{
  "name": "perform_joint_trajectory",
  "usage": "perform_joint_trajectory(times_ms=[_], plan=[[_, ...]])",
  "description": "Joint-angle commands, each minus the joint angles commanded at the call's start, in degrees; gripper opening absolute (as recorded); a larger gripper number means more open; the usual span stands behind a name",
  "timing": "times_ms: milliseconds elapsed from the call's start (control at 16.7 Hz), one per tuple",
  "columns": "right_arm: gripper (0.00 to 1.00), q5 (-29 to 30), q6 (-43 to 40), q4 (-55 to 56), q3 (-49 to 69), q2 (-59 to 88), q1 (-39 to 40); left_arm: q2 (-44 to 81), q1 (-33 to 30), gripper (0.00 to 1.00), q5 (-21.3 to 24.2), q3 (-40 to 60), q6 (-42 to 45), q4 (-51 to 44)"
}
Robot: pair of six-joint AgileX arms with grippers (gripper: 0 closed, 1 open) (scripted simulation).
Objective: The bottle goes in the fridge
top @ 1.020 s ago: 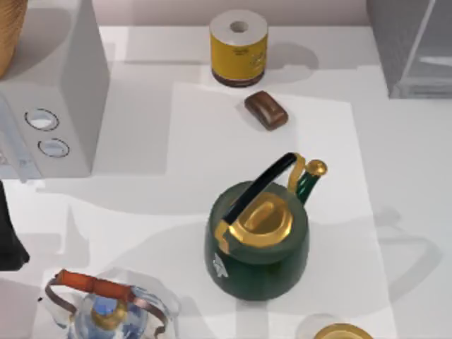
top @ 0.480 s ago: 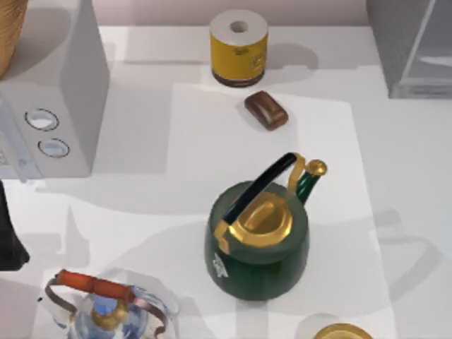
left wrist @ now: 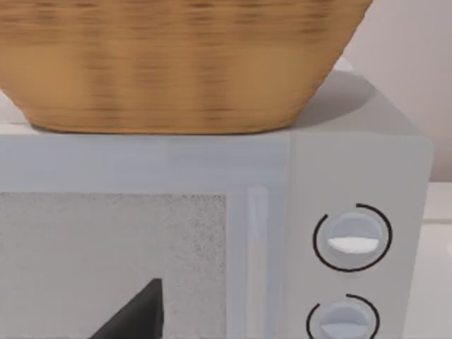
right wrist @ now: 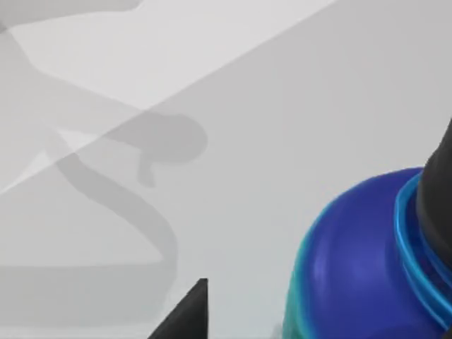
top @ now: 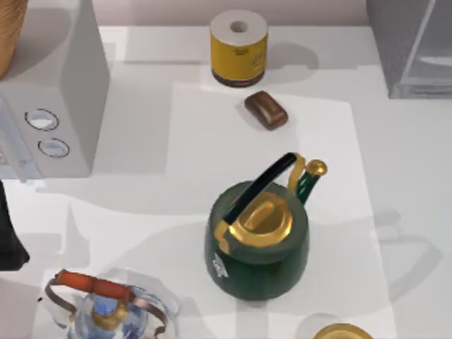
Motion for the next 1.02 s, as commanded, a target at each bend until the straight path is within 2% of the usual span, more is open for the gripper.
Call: perform_joint_trajectory(times_ms=[480, 1020], plan=[[0.03, 0.0, 0.0, 0.0, 0.0, 0.0, 0.0, 0.0, 0.0, 1.00, 0.0, 0.0, 0.0, 0.0], [0.01, 0.0, 0.1, 0.1, 0.0, 0.0, -0.1, 0.0, 0.0, 1.00, 0.0, 0.0, 0.0, 0.0]])
